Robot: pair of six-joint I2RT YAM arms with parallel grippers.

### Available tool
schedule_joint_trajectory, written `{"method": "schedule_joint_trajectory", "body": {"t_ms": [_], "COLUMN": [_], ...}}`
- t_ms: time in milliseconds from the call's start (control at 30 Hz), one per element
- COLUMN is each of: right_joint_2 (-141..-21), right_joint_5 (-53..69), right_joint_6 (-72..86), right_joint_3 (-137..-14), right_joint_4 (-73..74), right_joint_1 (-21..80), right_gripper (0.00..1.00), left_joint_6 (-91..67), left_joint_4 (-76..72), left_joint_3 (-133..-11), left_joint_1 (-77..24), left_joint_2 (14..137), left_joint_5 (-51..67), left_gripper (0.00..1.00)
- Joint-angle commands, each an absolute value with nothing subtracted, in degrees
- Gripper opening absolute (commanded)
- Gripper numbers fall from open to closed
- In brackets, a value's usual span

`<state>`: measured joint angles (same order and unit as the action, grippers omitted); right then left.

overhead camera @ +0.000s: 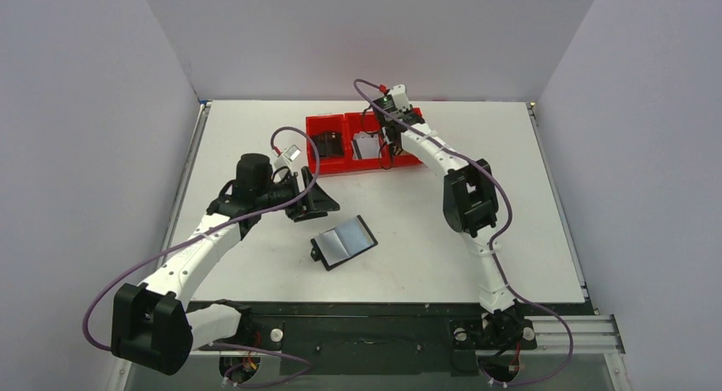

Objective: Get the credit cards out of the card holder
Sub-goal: Place the credit card in the storage box.

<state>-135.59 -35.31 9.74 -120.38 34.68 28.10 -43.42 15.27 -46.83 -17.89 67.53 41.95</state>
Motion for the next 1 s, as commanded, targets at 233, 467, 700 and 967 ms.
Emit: {"method": "schedule_joint_trajectory", "body": {"t_ms": [233, 467, 700, 967], "right_joint_2": [-131.5, -123.3, -110.0, -95.8], "right_joint_5": [-35.0, -29.5, -22.4, -16.0], "right_joint_6": [10.2, 15.1, 21.9, 29.4], "right_joint_3": [-126.1, -124.6, -110.5, -86.9], "right_joint_4": [37.6, 40.0, 39.4, 32.7], "right_joint_1": [29.6, 29.6, 30.6, 36.9], "right_gripper": [0.66, 0.70, 0.70, 0.69], "left_joint_6": [-41.5, -41.7, -42.3, -42.9], "left_joint_4": [16.4, 16.4, 16.5, 17.8], "left_joint_3": [-50.1, -50.5, -49.1, -45.7], "left_joint_1": [-17.6, -17.6, -17.6, -17.7], "left_joint_2": [67.0, 66.9, 66.4, 65.0], "left_joint_5": [42.1, 41.6, 38.7, 30.8], "left_gripper": [0.63, 0.63, 0.63, 0.63]}}
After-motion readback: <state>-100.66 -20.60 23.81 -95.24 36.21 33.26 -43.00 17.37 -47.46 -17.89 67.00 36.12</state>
